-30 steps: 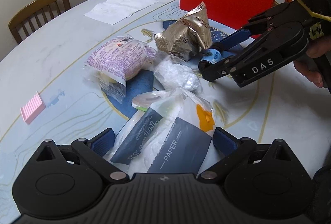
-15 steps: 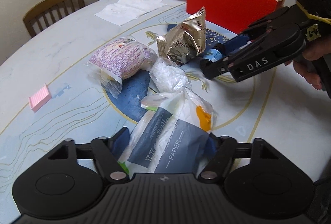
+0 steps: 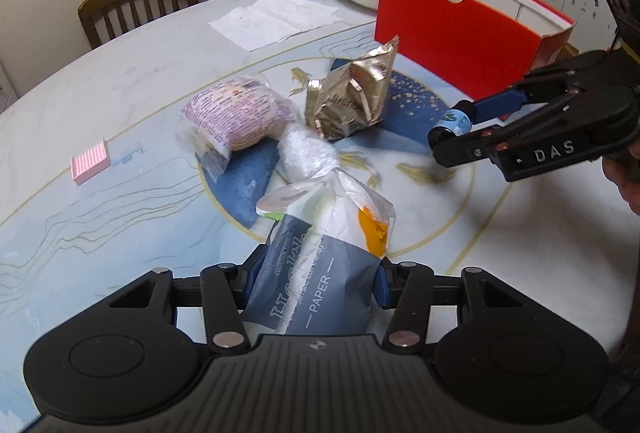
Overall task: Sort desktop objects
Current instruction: 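Lift the tissue pack and oil bottle and carry both toward the red box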
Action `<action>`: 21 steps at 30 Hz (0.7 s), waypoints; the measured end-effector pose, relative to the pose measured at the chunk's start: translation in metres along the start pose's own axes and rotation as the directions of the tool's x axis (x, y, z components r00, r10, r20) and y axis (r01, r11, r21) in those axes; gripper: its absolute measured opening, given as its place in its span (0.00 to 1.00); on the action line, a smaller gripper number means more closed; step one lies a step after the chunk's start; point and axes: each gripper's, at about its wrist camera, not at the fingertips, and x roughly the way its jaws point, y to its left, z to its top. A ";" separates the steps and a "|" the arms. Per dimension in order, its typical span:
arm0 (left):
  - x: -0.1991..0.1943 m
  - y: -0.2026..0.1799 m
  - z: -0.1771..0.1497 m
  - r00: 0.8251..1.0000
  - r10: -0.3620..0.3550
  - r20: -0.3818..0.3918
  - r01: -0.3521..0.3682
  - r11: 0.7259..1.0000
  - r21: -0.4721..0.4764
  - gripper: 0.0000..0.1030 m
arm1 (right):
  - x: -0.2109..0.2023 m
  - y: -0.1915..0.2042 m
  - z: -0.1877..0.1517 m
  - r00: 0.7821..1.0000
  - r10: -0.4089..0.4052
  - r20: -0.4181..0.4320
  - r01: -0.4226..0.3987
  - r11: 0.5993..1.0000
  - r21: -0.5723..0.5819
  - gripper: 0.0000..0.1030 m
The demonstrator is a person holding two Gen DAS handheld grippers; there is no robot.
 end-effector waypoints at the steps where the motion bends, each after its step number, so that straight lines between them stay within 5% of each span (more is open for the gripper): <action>1: -0.002 -0.003 0.002 1.000 0.002 0.002 -0.002 1.000 -0.005 0.48 | -0.005 -0.001 -0.001 1.000 0.001 0.001 -0.001 1.000 -0.001 0.58; 21: -0.038 -0.077 0.064 0.991 -0.034 0.127 0.036 0.999 -0.017 0.48 | -0.093 -0.047 0.003 0.993 0.017 0.120 -0.018 1.000 0.008 0.58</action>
